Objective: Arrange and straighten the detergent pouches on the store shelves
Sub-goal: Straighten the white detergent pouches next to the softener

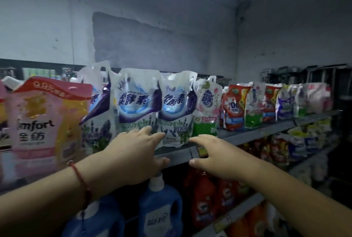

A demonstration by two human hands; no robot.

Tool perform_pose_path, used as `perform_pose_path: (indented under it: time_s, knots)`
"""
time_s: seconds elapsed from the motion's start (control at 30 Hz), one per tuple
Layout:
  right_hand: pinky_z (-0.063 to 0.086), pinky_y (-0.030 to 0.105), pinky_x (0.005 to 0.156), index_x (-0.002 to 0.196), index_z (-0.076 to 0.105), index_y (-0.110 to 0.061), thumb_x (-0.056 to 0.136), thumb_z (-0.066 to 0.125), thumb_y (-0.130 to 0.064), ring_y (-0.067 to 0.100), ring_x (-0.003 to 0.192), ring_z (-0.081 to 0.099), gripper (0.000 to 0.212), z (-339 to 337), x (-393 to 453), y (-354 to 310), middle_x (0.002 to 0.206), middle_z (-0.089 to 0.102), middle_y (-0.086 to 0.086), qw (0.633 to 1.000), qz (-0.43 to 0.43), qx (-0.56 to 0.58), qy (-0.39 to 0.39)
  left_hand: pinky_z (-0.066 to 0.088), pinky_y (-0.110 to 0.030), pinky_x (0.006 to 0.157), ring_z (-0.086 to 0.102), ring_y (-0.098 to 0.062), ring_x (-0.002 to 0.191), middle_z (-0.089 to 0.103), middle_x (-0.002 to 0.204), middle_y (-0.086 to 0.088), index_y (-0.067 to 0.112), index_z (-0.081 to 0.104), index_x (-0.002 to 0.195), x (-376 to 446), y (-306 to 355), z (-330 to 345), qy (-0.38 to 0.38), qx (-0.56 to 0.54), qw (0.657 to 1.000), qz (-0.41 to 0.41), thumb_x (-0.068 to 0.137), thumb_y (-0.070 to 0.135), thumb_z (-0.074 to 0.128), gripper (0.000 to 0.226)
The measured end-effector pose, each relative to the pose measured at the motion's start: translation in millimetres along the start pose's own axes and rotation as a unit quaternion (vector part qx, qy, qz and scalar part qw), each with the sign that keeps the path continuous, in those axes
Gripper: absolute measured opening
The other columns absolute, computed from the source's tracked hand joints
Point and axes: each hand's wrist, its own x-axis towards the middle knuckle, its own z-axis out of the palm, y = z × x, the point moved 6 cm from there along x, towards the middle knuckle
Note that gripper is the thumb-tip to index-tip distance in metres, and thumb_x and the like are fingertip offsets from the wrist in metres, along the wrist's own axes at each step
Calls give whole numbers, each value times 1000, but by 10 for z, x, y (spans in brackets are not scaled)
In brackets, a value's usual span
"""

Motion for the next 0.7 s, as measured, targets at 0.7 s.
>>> perform_pose_path:
  time_s: [0.7]
  knots:
    - [43, 27, 101, 132, 48, -39, 86, 67, -15, 8, 113, 57, 56, 470, 1740, 1227, 110, 61, -18, 895, -41, 445, -5, 31, -40, 114, 12, -25, 152, -25, 163, 7, 49, -31, 145, 1610, 301, 776, 160, -129, 968, -147, 89, 60, 56, 104]
